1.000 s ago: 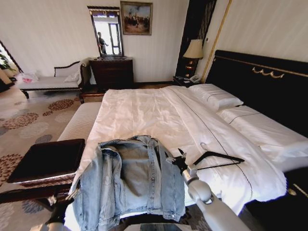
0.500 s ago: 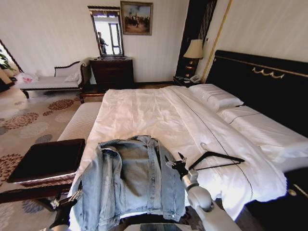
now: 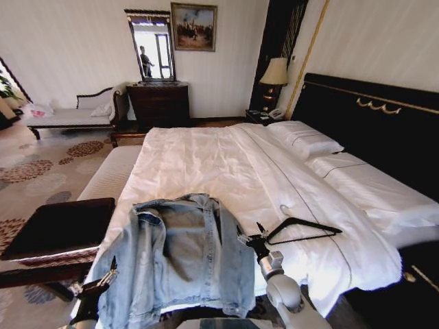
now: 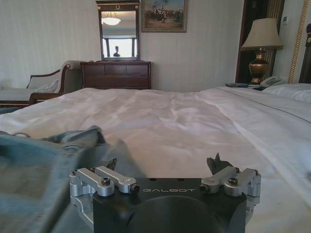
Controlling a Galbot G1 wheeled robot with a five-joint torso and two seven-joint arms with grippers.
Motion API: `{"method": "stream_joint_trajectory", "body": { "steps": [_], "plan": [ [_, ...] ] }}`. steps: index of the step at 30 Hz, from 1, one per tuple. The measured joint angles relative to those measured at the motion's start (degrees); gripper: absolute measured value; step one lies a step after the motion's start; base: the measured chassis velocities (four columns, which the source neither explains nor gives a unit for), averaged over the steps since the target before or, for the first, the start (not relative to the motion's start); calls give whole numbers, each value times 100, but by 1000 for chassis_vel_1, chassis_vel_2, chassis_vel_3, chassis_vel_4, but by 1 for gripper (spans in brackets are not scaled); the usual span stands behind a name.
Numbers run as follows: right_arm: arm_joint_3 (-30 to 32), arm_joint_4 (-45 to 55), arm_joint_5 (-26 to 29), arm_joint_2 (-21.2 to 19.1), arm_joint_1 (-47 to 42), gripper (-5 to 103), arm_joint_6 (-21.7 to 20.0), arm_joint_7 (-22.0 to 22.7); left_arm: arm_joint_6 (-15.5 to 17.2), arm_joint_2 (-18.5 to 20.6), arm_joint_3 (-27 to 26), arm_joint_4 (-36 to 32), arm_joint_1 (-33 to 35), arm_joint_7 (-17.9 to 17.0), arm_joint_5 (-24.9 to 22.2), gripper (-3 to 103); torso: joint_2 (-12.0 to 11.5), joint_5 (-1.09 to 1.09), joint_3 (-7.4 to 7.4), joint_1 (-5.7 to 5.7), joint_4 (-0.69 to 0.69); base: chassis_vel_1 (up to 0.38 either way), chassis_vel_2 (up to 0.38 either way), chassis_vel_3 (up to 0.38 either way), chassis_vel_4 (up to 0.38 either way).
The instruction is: Pick up the clothes from the bed and hang them on the clothes hanger.
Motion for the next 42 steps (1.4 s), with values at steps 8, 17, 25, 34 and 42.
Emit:
{"method": "stream_joint_trajectory", "body": {
  "steps": [8,17,25,34,42],
  "plan": [
    [67,9,-12,-68,-23,100,24,3,-62,50,50,32,-17,40,25,100,-1,4,1,1,-1,-213,-209,199,194],
    [77,15,36,-162,8,100,26,13,-59,59,50,56,-48,41,25,100,0,-1,0,0,-1,-75,-100,86,96],
    [108,16,87,-293,55,100,4,32,-58,37,57,85,-50,38,125,100,0,1,0,1,-1,-128,-126,141,124],
    [87,-8,91,-354,51,100,-11,46,-68,25,56,99,-48,25,130,100,0,3,0,0,-2,-255,-252,240,255],
    [-142,393,978,-1644,279,100,-939,-37,-65,7,42,105,-55,9,89,100,-1,7,1,1,-2,-142,-158,143,138]
  ]
}}
